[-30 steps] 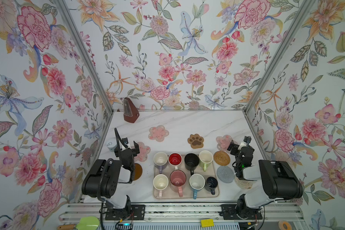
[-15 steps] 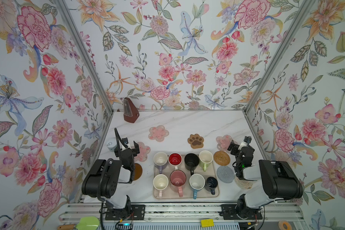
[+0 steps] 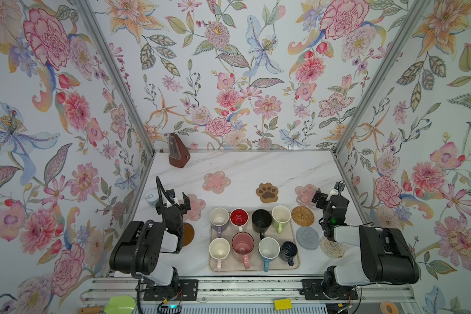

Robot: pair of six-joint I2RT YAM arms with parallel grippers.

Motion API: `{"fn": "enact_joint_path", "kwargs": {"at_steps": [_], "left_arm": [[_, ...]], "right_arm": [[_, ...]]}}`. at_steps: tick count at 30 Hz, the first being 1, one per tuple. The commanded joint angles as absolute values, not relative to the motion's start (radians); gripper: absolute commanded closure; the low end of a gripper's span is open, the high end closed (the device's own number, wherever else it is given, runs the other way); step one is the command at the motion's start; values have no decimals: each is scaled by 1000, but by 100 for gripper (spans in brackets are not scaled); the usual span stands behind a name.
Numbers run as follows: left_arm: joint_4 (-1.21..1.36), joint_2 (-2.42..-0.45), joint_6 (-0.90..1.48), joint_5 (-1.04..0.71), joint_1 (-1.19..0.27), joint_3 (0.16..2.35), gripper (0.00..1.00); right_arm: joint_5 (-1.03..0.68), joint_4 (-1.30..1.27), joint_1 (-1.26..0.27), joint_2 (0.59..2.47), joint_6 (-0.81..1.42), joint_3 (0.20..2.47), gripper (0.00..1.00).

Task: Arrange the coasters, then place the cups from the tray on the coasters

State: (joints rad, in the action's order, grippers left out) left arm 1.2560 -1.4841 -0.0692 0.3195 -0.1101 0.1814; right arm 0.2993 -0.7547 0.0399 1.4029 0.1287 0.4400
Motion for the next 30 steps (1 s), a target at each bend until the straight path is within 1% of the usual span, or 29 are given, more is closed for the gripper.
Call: {"fn": "enact_joint_path", "kwargs": {"at_steps": [1,3,4,5,6,8,9,10,12,16,18,20,23,30], "left_arm": [[1059,-1267,-98,514,-180,239,1],[685,-1106,76,584,-183,399,1],[570,-1057,182,627,-181,453,1],[451,-1012,303,670,-182,498,1],[318,-960,397,644,-177,537,1],[285,-890,363,488,-161,526,1],[272,-857,365,424,-157,515,1],[253,-836,381,403,-157,508,1],[189,-796,427,385,-155,504,1],[101,-756,432,352,-157,521,1],[103,-758,432,332,-156,528,1],[124,-772,425,312,-155,535,1],[137,-810,440,281,-155,558,1],[183,-851,447,229,-156,578,1]], "right_arm": [[365,-362,33,1307,224,664,1],[369,-282,25,1277,369,743,1],[355,-252,24,1264,444,758,1],[271,-237,34,1248,446,759,1],[177,-246,47,1237,416,740,1],[99,-316,61,1221,447,682,1],[82,-319,58,1217,451,672,1],[102,-267,50,1219,454,689,1],[163,-95,42,1236,482,743,1],[151,116,31,1274,504,777,1],[179,199,4,1304,490,773,1],[202,218,-24,1326,485,751,1],[171,236,-53,1356,505,744,1],[179,253,-99,1410,513,754,1]]}}
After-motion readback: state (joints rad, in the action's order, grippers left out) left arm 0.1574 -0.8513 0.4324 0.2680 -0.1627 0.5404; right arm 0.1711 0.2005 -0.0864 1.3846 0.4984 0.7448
